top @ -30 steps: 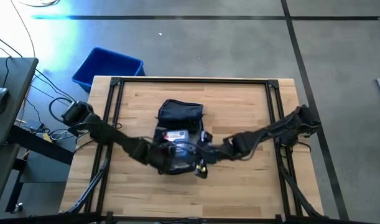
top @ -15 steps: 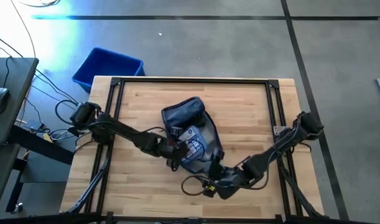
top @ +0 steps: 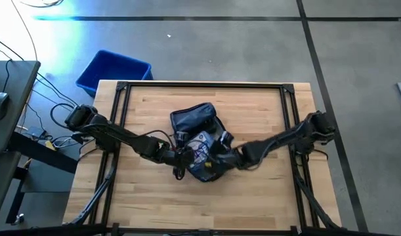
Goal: Unpack backpack
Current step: Put the blue medicine kit into the black backpack, then close the black backpack
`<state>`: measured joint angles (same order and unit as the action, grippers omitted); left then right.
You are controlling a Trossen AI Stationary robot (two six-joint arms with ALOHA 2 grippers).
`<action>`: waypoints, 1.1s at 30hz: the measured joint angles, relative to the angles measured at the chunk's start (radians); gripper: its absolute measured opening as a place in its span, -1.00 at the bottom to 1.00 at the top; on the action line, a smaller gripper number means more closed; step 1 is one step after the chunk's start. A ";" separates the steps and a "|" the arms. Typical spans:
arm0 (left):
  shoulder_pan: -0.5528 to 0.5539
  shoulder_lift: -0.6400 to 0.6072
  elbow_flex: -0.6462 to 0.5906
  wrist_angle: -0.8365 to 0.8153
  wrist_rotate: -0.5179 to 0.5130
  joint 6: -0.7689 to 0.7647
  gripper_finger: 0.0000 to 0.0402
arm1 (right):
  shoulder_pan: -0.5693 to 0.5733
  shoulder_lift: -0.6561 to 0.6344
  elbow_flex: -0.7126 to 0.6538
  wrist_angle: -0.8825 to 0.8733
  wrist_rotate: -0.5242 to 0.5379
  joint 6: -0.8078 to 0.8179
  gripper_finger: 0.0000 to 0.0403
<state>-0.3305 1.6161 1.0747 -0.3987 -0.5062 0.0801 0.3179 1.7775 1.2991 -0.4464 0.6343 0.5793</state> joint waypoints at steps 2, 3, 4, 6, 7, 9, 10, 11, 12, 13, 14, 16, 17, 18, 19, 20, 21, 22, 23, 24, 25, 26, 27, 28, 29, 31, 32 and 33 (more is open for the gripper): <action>0.002 0.002 -0.012 0.000 0.000 -0.008 -1.00 | -0.046 0.005 0.000 -0.020 -0.053 0.012 0.50; 0.003 0.003 -0.020 -0.004 0.000 -0.019 -1.00 | -0.067 0.010 0.000 -0.034 -0.066 0.026 0.50; 0.003 0.003 -0.029 -0.005 0.000 -0.031 -1.00 | -0.084 0.017 0.000 -0.054 -0.077 0.041 0.50; 0.004 0.003 -0.049 0.001 -0.002 -0.049 -1.00 | -0.112 0.038 0.000 -0.100 -0.098 0.076 0.50; 0.004 0.003 -0.059 0.002 -0.002 -0.055 -1.00 | -0.122 0.051 0.000 -0.118 -0.105 0.096 0.50; 0.003 0.003 -0.085 0.002 -0.004 -0.077 -1.00 | -0.132 0.075 0.005 -0.147 -0.101 0.134 0.50; 0.003 0.004 -0.097 0.002 -0.002 -0.088 -1.00 | -0.136 0.088 0.006 -0.156 -0.099 0.148 0.50; 0.003 0.004 -0.108 0.004 -0.004 -0.097 -1.00 | -0.139 0.099 0.006 -0.158 -0.100 0.158 0.50; 0.003 0.003 -0.119 0.009 -0.004 -0.105 -1.00 | -0.141 0.106 0.006 -0.159 -0.101 0.161 0.50; 0.003 0.003 -0.130 0.011 -0.004 -0.112 -1.00 | -0.141 0.114 0.007 -0.153 -0.101 0.164 0.50; 0.003 0.003 -0.140 0.010 -0.004 -0.124 -1.00 | -0.142 0.120 0.007 -0.145 -0.104 0.167 0.50; 0.003 0.003 -0.153 0.009 -0.005 -0.139 -1.00 | -0.146 0.125 0.008 -0.142 -0.115 0.169 0.50; 0.003 0.003 -0.157 0.011 -0.006 -0.142 -1.00 | -0.148 0.125 0.008 -0.141 -0.123 0.168 0.50; 0.000 0.003 -0.159 0.008 -0.008 -0.148 -1.00 | -0.148 0.125 0.008 -0.139 -0.124 0.163 0.50; -0.003 0.003 -0.159 0.004 -0.008 -0.154 -1.00 | -0.147 0.119 0.008 -0.138 -0.117 0.155 0.50; -0.007 0.003 -0.159 0.003 -0.009 -0.157 -1.00 | -0.139 0.114 0.012 -0.147 -0.105 0.147 0.50; -0.010 0.002 -0.159 0.001 -0.009 -0.158 -1.00 | -0.130 0.101 0.020 -0.163 -0.087 0.134 0.50; -0.016 -0.001 -0.159 -0.007 -0.015 -0.157 -1.00 | -0.119 0.089 0.028 -0.171 -0.071 0.116 0.50; -0.021 -0.005 -0.160 -0.015 -0.022 -0.157 -1.00 | -0.107 0.078 0.034 -0.182 -0.060 0.096 0.50; -0.024 -0.012 -0.160 -0.025 -0.030 -0.157 -1.00 | -0.094 0.062 0.041 -0.198 -0.054 0.079 0.50; -0.027 -0.018 -0.159 -0.043 -0.035 -0.163 -1.00 | -0.080 0.044 0.044 -0.214 -0.049 0.069 0.50; -0.028 -0.025 -0.159 -0.068 -0.038 -0.176 -1.00 | -0.066 0.023 0.049 -0.227 -0.040 0.066 0.50; -0.030 -0.030 -0.159 -0.097 -0.041 -0.191 -1.00 | -0.053 0.003 0.053 -0.241 -0.033 0.068 0.50; -0.033 -0.034 -0.159 -0.125 -0.045 -0.206 -1.00 | -0.042 -0.014 0.056 -0.271 -0.031 0.080 0.50; -0.038 -0.039 -0.159 -0.148 -0.053 -0.223 -1.00 | -0.032 -0.024 0.056 -0.314 -0.030 0.099 0.50; -0.056 -0.047 -0.159 -0.191 -0.070 -0.261 -1.00 | -0.014 -0.022 0.055 -0.403 -0.060 0.133 0.50; -0.068 -0.051 -0.159 -0.202 -0.073 -0.277 -1.00 | -0.004 -0.018 0.052 -0.446 -0.086 0.143 0.50; -0.081 -0.057 -0.159 -0.214 -0.076 -0.293 -1.00 | 0.008 -0.017 0.040 -0.469 -0.116 0.146 0.50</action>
<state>-0.4113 1.5591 0.9152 -0.6129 -0.5820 -0.2125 0.3260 1.7605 1.3395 -0.9154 0.5186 0.7249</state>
